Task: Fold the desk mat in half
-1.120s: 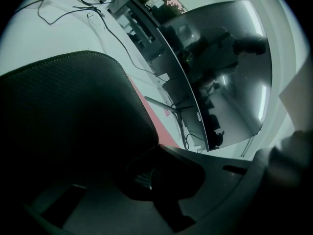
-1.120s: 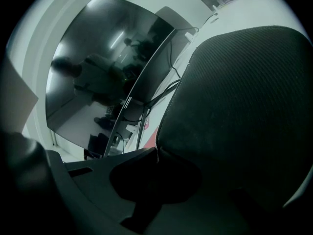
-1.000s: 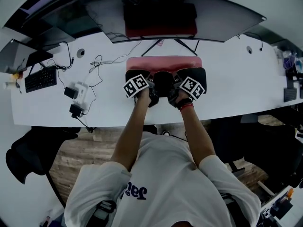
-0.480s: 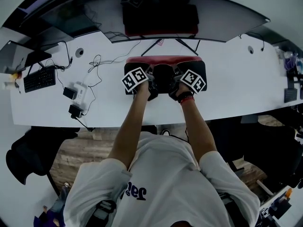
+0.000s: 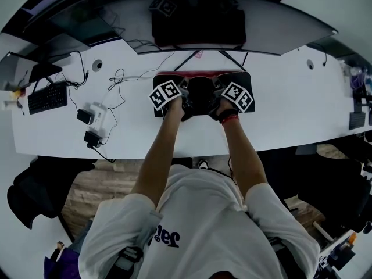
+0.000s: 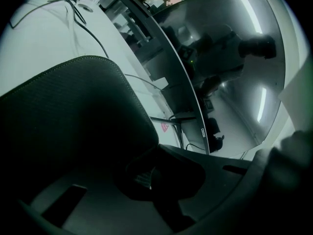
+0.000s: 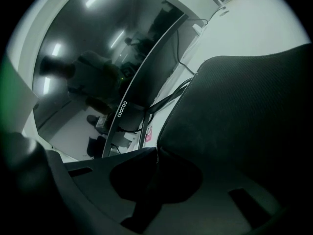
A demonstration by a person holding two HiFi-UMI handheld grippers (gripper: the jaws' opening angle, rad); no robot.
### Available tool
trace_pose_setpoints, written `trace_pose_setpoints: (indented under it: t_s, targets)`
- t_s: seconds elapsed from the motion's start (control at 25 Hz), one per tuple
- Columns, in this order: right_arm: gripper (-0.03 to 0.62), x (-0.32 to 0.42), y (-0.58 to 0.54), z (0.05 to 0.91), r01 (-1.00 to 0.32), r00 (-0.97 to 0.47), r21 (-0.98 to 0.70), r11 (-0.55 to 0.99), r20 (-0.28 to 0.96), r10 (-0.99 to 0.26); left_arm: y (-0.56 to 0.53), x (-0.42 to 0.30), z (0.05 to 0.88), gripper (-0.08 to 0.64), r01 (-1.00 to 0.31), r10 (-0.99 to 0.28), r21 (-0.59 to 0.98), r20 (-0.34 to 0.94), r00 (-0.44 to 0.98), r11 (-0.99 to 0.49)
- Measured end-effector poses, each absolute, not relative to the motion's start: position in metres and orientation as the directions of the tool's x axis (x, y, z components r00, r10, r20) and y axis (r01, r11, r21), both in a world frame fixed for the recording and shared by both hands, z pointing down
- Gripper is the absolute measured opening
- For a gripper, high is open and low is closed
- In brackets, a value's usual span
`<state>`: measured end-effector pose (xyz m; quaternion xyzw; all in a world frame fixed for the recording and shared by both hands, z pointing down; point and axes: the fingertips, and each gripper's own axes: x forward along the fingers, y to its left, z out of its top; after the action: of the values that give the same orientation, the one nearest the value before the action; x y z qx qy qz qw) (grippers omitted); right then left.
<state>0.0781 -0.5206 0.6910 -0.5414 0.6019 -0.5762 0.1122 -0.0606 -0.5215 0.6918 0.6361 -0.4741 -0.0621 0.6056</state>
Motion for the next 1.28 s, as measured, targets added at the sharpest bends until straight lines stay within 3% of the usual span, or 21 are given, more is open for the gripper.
trace_pose_setpoints:
  t_s: [0.6,1.28]
  targets:
    - [0.085,0.083,-0.536,0.706,-0.507,-0.353,-0.785,-0.357,0.567,-0.744,-0.536,-0.055,0.701,0.056,-0.478,-0.652,0.855,0.481,0.585,0.202]
    - [0.083,0.069,-0.514,0.652,-0.546,-0.416,-0.813,-0.202,0.472,-0.778,-0.512,-0.06,0.653,0.057,-0.528,-0.701,0.846,0.419,0.577,0.071]
